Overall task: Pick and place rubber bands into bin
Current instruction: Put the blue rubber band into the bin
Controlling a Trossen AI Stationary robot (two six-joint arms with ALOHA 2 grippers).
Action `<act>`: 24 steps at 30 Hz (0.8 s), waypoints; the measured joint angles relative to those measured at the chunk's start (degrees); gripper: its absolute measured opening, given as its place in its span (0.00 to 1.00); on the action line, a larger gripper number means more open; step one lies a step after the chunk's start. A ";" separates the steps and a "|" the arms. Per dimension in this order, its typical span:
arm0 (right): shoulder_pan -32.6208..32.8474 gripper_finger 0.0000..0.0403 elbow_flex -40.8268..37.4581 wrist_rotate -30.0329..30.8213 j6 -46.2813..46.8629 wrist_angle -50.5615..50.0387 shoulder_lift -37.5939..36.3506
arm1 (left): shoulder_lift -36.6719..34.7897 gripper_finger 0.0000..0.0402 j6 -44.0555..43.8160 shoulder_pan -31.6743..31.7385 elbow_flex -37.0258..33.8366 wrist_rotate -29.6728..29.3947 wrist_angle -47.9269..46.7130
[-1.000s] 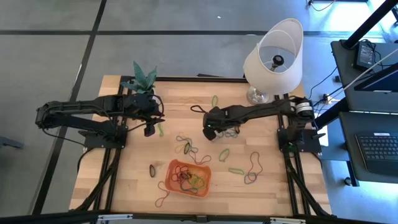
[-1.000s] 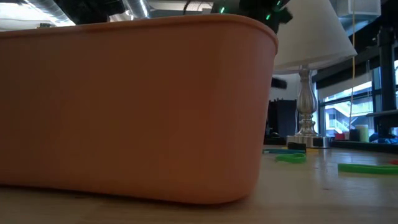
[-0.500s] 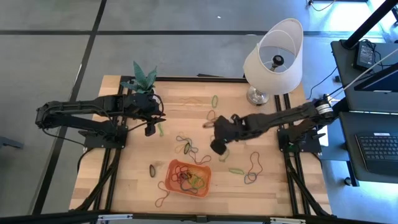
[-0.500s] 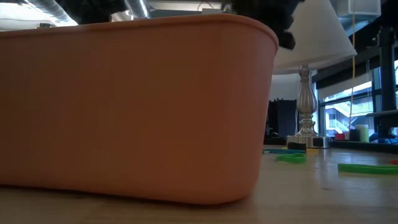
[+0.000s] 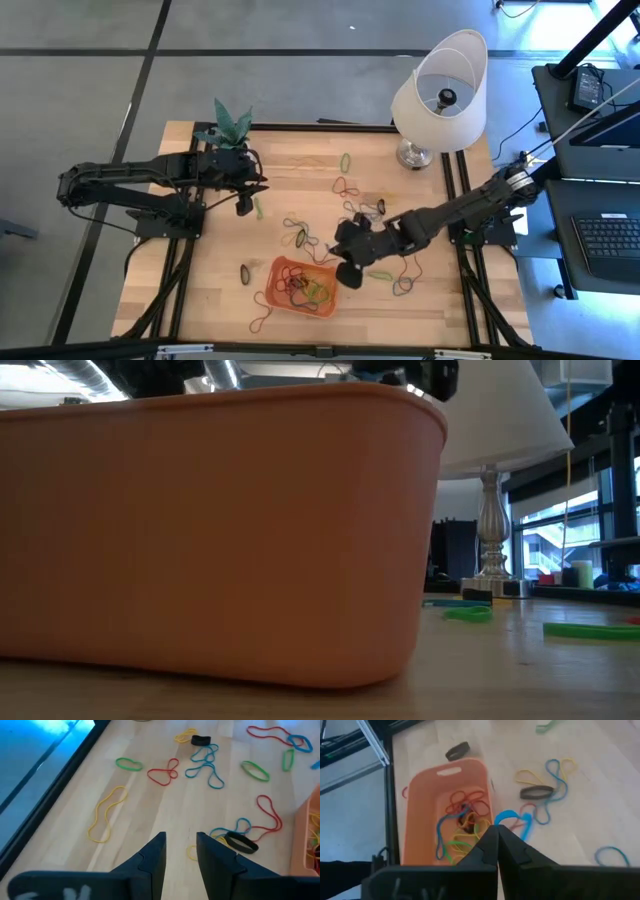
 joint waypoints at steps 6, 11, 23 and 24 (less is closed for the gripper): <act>0.46 0.00 13.61 -0.04 1.12 -4.96 10.11 | 0.20 0.25 0.00 0.00 0.00 -2.66 -0.22; 0.44 0.00 29.62 -3.17 3.67 -17.46 21.34 | 0.15 0.25 0.00 0.00 0.00 -2.73 -0.38; 0.38 0.00 46.46 -12.49 18.44 -28.43 40.22 | 0.15 0.25 0.02 0.00 0.00 -2.73 -0.60; 0.38 0.00 46.46 -13.37 19.76 -28.55 41.19 | 0.15 0.25 0.02 0.00 0.00 -2.71 -0.61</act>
